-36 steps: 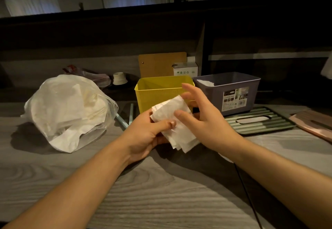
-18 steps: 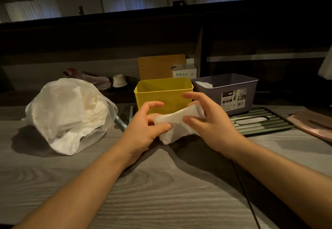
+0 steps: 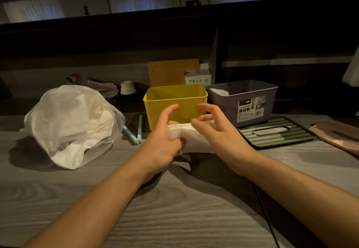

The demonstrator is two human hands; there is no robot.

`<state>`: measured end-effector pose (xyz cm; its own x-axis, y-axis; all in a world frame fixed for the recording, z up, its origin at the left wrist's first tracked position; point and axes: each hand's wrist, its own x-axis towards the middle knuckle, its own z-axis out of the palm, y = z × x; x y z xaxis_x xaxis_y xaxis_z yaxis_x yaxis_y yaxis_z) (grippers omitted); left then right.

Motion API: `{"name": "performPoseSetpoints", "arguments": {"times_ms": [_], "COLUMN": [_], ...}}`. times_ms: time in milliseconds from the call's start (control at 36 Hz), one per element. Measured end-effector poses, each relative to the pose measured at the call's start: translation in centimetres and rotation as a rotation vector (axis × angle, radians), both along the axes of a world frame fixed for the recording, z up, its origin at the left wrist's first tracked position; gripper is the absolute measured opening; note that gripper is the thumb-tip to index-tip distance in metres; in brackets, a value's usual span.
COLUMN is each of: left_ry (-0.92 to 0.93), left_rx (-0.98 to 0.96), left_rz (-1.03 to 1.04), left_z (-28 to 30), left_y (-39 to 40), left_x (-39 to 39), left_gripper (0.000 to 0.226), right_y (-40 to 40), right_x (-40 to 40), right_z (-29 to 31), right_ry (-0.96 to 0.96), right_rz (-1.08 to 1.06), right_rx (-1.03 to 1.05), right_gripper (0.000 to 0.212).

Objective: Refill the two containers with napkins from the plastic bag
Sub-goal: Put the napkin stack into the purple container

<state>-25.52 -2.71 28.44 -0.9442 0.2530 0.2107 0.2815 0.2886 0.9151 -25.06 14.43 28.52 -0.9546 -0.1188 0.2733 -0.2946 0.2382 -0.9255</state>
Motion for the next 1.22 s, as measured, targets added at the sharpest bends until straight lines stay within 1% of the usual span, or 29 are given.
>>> {"name": "performPoseSetpoints", "arguments": {"times_ms": [83,139,194,306,389,444,472,556,583,611,722,806,861,917,1000,1083,1139,1167,1222], "left_ry": [0.003,0.003,0.016,0.054,0.042,0.023,0.021,0.041,0.034,0.02,-0.041,-0.104,-0.138,-0.161,-0.164,-0.167,-0.2,-0.211,-0.214], "left_rx": [0.001,-0.003,0.005,0.037,0.043,0.039,0.036,0.038,0.05,0.063,0.069,0.112,0.106,0.09,0.083,0.124,0.191,0.213,0.224], "left_rz": [-0.022,-0.035,-0.012,0.053,0.058,0.045,0.043,0.037,0.03,0.02,0.025,0.014,-0.024,-0.055,-0.04,-0.008,0.007,0.01,0.005], "left_z": [-0.1,-0.1,-0.1,-0.3,-0.3,-0.3,-0.4,-0.4,-0.4,-0.4,-0.1,0.0,0.2,0.3,0.4,0.4,0.4,0.4,0.4], "left_y": [-0.3,-0.1,0.2,0.1,-0.3,-0.5,-0.5,-0.6,-0.6,-0.7,-0.8,-0.8,-0.8,-0.7,-0.6,-0.5,-0.4,-0.4,-0.3], "left_x": [-0.1,0.0,0.0,-0.4,-0.5,-0.4,-0.4,-0.3,-0.2,-0.1,0.1,0.1,0.2,0.4,0.5,0.5,0.5,0.6,0.6], "left_gripper": [0.091,0.088,0.083,0.074,0.073,0.07,0.066,0.056,0.053,0.05,0.035,0.022,0.012,0.016,0.021,0.022,0.022,0.022,0.024], "right_y": [0.8,0.7,0.4,0.4,1.1,1.4,1.5,1.8,1.9,2.1,2.5,2.4,2.3,2.1,1.8,1.6,1.5,1.4,1.2], "right_x": [0.3,0.4,0.3,0.0,-0.3,-0.3,-0.3,-0.4,-0.3,-0.3,-0.2,-0.2,-0.2,0.0,0.1,0.1,0.1,0.1,0.2], "right_z": [-0.1,-0.2,-0.2,0.0,0.1,0.2,0.3,0.6,0.7,0.7,0.6,0.7,0.9,1.1,1.1,1.2,1.2,1.1,0.8], "right_ry": [-0.033,-0.028,-0.02,-0.042,-0.101,-0.118,-0.111,-0.076,-0.076,-0.079,-0.064,-0.07,-0.07,-0.057,-0.071,-0.199,-0.305,-0.339,-0.343], "right_rz": [0.111,0.135,0.11,0.068,0.098,0.114,0.109,0.092,0.095,0.098,0.094,0.079,0.082,0.093,0.099,0.099,0.142,0.173,0.217], "right_rx": [0.027,0.069,0.093,0.074,0.065,0.131,0.185,0.311,0.32,0.319,0.253,0.118,0.025,-0.028,-0.088,-0.26,-0.37,-0.379,-0.312], "right_gripper": [0.071,0.08,0.082,0.08,0.074,0.067,0.06,0.023,0.016,0.014,0.018,0.023,0.028,0.033,0.043,0.052,0.045,0.039,0.03]}}
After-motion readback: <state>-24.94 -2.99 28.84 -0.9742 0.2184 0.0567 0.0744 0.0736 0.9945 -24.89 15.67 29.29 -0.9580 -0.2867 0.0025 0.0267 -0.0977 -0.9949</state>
